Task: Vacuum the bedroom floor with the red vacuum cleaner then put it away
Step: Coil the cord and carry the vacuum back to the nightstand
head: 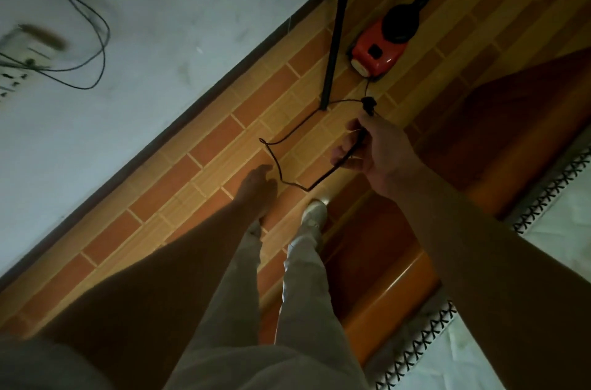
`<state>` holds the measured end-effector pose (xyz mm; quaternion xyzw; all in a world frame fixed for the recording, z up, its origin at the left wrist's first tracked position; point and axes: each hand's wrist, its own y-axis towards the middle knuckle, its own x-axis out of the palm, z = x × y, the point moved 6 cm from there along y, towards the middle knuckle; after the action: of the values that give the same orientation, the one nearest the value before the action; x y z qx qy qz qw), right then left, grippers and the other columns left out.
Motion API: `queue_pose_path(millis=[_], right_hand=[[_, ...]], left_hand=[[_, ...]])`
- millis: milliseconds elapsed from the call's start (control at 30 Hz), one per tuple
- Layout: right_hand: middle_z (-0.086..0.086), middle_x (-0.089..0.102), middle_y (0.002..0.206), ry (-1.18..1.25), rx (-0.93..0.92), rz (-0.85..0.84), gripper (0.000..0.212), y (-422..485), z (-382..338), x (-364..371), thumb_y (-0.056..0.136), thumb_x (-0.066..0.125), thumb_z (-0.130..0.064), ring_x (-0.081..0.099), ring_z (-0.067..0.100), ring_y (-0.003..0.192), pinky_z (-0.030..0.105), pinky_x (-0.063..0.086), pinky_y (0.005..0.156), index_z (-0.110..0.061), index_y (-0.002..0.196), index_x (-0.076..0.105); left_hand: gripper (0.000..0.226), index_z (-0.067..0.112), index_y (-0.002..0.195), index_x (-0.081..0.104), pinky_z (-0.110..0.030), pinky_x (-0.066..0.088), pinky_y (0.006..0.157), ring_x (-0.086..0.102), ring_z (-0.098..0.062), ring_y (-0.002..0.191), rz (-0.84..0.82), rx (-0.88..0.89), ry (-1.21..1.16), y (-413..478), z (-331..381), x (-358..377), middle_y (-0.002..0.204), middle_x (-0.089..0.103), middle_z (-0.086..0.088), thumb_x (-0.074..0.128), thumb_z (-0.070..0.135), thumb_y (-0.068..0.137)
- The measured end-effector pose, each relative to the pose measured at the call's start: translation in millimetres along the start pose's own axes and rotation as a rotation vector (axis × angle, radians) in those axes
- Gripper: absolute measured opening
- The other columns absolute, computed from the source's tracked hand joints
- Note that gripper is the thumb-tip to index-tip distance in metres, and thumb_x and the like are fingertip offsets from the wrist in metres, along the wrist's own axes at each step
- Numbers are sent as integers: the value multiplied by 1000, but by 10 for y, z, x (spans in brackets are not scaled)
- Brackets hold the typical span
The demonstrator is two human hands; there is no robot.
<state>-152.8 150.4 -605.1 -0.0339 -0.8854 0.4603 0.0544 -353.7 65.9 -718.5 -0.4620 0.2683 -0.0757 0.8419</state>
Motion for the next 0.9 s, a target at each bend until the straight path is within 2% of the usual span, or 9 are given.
queue_pose_path(millis=[100,233,300,367,433,567,667,767,900], right_hand=[[6,58,64,19,39,7,30,187,102,59,111,44,-32,66,25,63,52,59,82,-8,99,58],[4,54,64,70,114,29,31,516,341,103,111,45,-33,62,22,59,49,61,78,-8,97,59],[3,53,63,78,144,47,31,704,467,80,110,46,-33,61,21,57,46,61,72,-8,97,59],[3,54,62,13,162,73,31,907,588,35,110,47,-34,59,21,56,40,61,63,-8,98,59],[3,55,65,-104,170,87,29,1128,709,-23,110,48,-33,60,20,58,36,60,58,-9,99,59],[6,58,74,-272,174,88,21,1616,1004,-92,109,48,-27,62,21,66,36,59,61,-11,101,59],[7,58,73,-325,186,109,24,1978,1232,-133,110,46,-29,62,22,63,39,58,63,-12,97,56],[8,59,73,-420,126,125,26,2376,1382,-188,111,44,-32,63,21,58,40,60,60,-12,101,56],[11,61,89,-712,-72,156,26,2972,1459,-286,110,45,-33,63,22,58,28,54,46,-11,112,60]], left_hand=[[36,30,139,58,-48,53,95,58,-44,123,-78,-58,-185,190,-68,101,141,59,-11,49,28,104],[28,18,128,66,-41,58,81,65,-29,103,-201,-256,-636,415,-168,345,133,62,-5,61,18,100],[23,12,117,70,-38,58,85,66,-21,94,-154,-199,-589,564,-235,421,127,67,-14,66,7,95],[25,16,118,71,-34,55,88,64,-18,99,-120,-77,-363,675,-260,466,120,69,-6,69,10,93],[29,21,122,70,-22,48,79,62,-10,94,-102,-5,-239,745,-251,526,110,66,3,68,12,94],[20,23,115,67,-4,42,54,60,7,65,-81,78,-230,934,-275,706,89,62,9,58,12,100],[20,23,117,67,-5,41,55,52,3,72,-54,119,-186,1061,-311,840,90,50,20,53,17,104],[26,24,124,67,-16,42,63,53,-2,78,-72,84,-141,1329,-513,1010,101,57,12,49,22,105],[36,24,137,58,-31,48,100,59,-17,123,-203,73,-30,1757,-787,1273,139,57,-1,50,19,103]])
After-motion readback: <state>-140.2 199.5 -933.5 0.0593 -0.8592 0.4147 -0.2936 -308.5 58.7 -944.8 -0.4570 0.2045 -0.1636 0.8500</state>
